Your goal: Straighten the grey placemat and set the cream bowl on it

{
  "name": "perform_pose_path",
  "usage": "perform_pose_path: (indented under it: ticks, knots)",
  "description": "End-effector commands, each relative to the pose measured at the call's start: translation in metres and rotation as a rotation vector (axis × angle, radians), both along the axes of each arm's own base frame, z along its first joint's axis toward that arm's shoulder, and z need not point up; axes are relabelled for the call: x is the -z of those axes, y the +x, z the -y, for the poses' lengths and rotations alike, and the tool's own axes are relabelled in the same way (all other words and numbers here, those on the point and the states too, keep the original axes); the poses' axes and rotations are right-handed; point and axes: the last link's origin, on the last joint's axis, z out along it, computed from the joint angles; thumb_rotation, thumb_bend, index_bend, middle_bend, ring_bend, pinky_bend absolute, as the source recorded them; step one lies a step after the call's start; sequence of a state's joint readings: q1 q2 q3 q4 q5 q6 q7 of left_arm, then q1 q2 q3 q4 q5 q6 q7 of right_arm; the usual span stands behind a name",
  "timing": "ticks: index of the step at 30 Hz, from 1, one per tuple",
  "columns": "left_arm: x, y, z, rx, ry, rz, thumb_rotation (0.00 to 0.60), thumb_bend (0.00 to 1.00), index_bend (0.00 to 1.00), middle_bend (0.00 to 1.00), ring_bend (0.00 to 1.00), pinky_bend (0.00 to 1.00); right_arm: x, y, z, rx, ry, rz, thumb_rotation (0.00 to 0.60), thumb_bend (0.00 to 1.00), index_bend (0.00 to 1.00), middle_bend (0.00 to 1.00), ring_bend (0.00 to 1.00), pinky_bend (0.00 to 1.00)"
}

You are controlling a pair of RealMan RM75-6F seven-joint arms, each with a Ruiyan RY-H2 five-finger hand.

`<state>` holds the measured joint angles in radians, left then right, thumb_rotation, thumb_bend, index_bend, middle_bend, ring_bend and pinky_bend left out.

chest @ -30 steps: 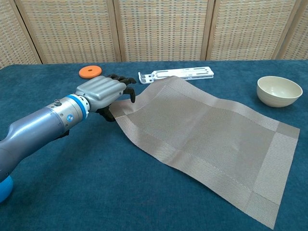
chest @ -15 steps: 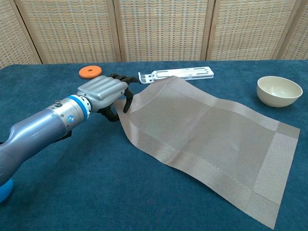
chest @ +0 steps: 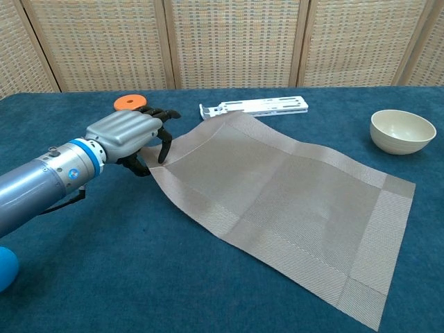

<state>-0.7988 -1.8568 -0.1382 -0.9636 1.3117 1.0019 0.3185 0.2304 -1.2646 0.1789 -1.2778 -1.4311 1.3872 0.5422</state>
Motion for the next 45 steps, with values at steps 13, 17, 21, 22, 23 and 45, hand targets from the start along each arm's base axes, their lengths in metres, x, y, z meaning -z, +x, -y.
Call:
perform_pose_path:
  ticks: [13, 17, 21, 22, 23, 45]
  knots:
    - [-0.035, -0.028, 0.079, 0.062, -0.178, 0.019, 0.600, 0.46, 0.63, 0.00, 0.00, 0.00, 0.000, 0.007, -0.010, -0.018, -0.017, -0.011, 0.600, 0.30, 0.10, 0.00, 0.00, 0.00]
    - [-0.042, -0.024, 0.099, 0.091, -0.243, 0.010, 0.600, 0.46, 0.63, 0.00, 0.00, 0.00, -0.001, 0.010, -0.013, -0.025, -0.020, -0.012, 0.600, 0.30, 0.10, 0.00, 0.00, 0.00]
    - [-0.045, -0.020, 0.116, 0.116, -0.302, -0.009, 0.600, 0.46, 0.63, 0.00, 0.00, 0.00, -0.001, 0.011, -0.015, -0.031, -0.022, -0.012, 0.600, 0.30, 0.10, 0.00, 0.00, 0.00]
    - [-0.046, -0.020, 0.118, 0.118, -0.311, -0.011, 0.600, 0.46, 0.63, 0.00, 0.00, 0.00, -0.002, 0.011, -0.015, -0.032, -0.022, -0.012, 0.600, 0.30, 0.10, 0.00, 0.00, 0.00]
    - [-0.046, -0.018, 0.122, 0.122, -0.328, -0.013, 0.600, 0.46, 0.63, 0.00, 0.00, 0.00, -0.002, 0.012, -0.015, -0.033, -0.022, -0.013, 0.600, 0.30, 0.10, 0.00, 0.00, 0.00]
    - [-0.045, 0.001, 0.147, 0.169, -0.443, -0.037, 0.600, 0.46, 0.63, 0.00, 0.00, 0.00, -0.004, 0.014, -0.017, -0.039, -0.021, -0.010, 0.600, 0.29, 0.10, 0.00, 0.00, 0.00]
